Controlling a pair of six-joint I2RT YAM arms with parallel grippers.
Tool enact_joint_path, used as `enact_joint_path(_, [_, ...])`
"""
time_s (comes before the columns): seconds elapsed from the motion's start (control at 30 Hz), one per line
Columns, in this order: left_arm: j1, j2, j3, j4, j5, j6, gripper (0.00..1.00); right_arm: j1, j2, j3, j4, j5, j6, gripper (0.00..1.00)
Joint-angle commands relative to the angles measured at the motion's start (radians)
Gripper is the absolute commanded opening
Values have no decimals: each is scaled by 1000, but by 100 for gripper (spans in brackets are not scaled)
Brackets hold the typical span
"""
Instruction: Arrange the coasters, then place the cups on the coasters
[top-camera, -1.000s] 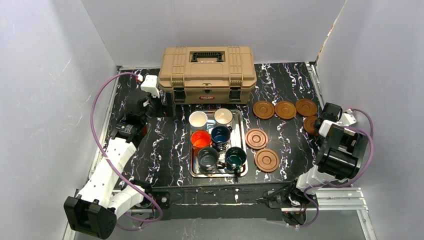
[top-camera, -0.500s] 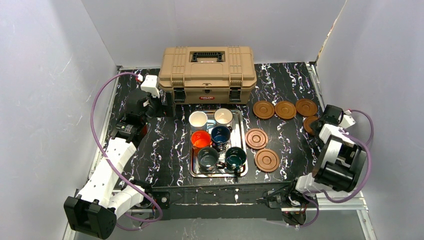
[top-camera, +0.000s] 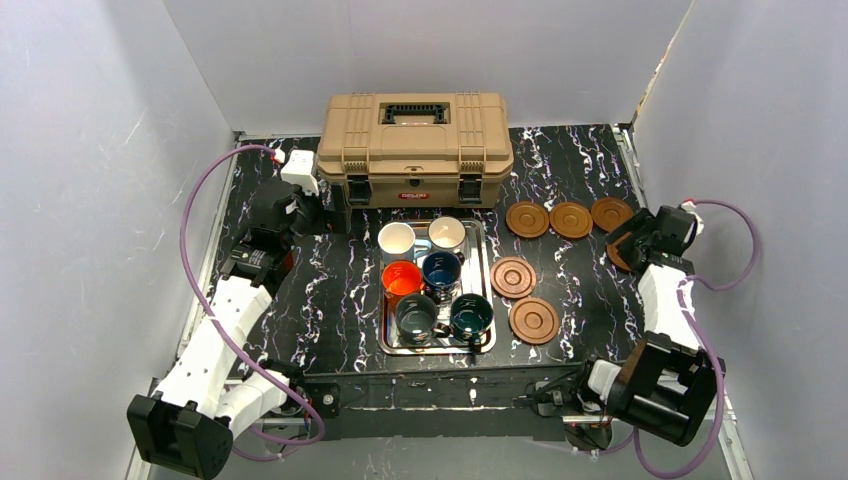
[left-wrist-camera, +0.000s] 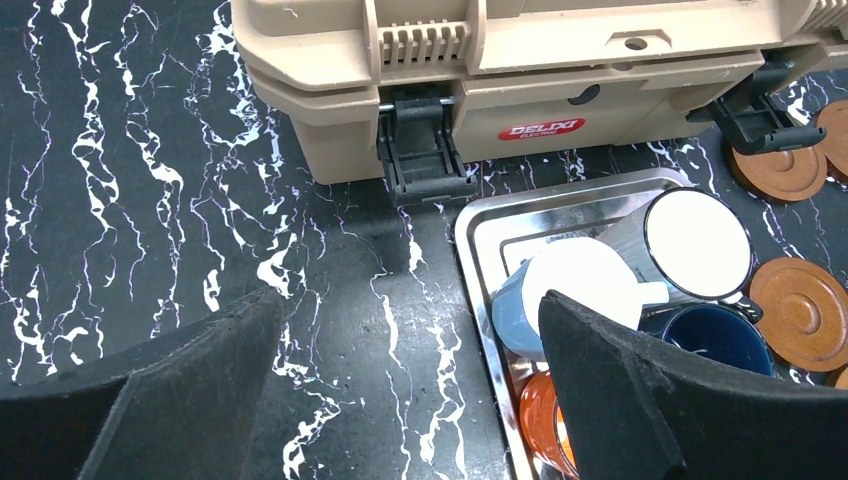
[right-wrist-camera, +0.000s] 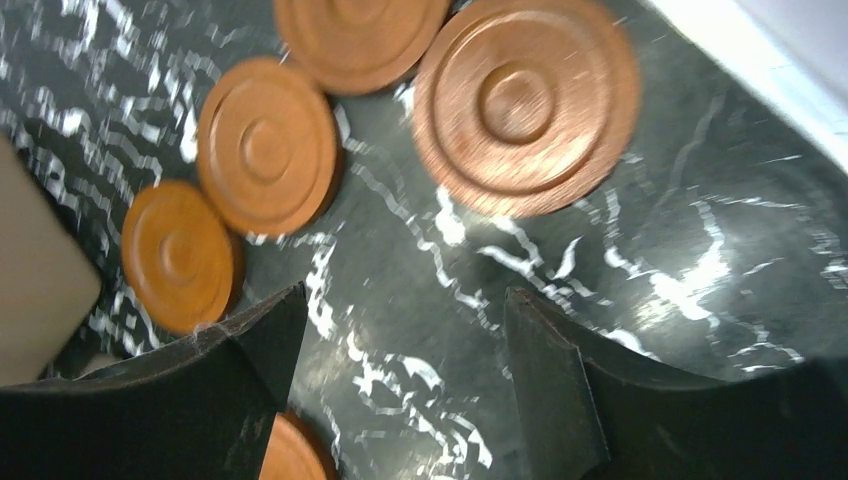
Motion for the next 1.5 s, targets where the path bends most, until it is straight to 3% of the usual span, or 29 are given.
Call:
enact_joint_path(0.0, [-5,-25,12,-4,13,-9,98,80,-40,-9,-98,-167,-51,80])
enact_joint_path(0.3, [-5,-19,12,-8,14,-16,98,418,-128,-83,-276,-168,42,77])
enact_joint_path(0.5, [-5,-19,10,-6,13,-15,98,539,-247,-201,-319,-198,152,76])
enact_joint_path(0.7, [-5,-13,10,-7,13,-17,98,580,-266,-239,-306,-191,199,76])
enact_joint_path(1.07, [-5,1,12,-11,12,-16,98,644,-140,-249,-202,-142,225,78])
enact_joint_path(1.47, [-5,12,11,-13,9,-11,98,635,-33,-152,-198,178,208,85])
